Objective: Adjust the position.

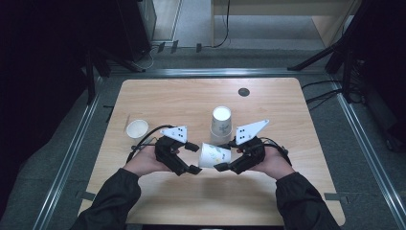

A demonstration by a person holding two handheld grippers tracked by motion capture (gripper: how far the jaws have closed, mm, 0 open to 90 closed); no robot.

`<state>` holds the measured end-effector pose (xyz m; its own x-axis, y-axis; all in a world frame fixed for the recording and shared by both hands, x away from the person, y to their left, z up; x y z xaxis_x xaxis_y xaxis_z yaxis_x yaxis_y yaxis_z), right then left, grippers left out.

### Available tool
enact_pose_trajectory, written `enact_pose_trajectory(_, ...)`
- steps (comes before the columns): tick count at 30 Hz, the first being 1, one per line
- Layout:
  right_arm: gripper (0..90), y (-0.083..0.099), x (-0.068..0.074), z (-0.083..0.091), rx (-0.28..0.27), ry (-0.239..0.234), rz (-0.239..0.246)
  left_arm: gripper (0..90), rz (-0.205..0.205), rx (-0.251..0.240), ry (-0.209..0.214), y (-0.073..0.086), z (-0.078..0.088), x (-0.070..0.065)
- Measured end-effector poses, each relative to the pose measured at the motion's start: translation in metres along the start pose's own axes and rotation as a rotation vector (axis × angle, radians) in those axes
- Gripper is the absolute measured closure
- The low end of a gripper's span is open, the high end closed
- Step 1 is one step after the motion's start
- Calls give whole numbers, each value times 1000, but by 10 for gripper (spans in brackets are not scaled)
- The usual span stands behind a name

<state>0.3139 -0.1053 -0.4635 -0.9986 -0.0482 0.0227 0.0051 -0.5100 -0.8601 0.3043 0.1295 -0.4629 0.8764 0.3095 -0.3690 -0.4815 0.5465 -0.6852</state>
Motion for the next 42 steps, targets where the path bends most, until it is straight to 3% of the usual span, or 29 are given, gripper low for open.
enact_pose_trajectory(7,346,0,2,-7,15,-29,-1,179,-6,-12,22,-3,-6,-4)
enact_pose_trajectory(8,346,0,2,-8,19,-35,-5,219,-6,-11,27,-2,-7,-4)
enact_pose_trajectory(24,349,2,2,-12,47,-37,-13,269,-12,23,20,0,-8,-2)
enact_pose_trajectory(28,312,1,2,-11,34,-27,-12,269,-9,18,22,-1,-5,-2)
enact_pose_trajectory(33,257,1,1,-10,41,-14,-23,274,-9,17,15,-2,2,0)
enact_pose_trajectory(42,238,6,0,-8,70,19,-23,273,-38,53,-53,-10,20,-3)
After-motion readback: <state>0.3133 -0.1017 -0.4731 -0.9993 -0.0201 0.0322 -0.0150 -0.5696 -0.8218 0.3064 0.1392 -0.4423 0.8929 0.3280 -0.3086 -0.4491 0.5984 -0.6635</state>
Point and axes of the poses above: each handheld gripper's, and its own axes: z roughly backward along the jaws, y roughly out of its underside, x roughly to its left, the point moved 2 cm from there along -z, roughly forward along the jaws, and after that the axes turned 11 degrees about z, right-handed, at the moved point
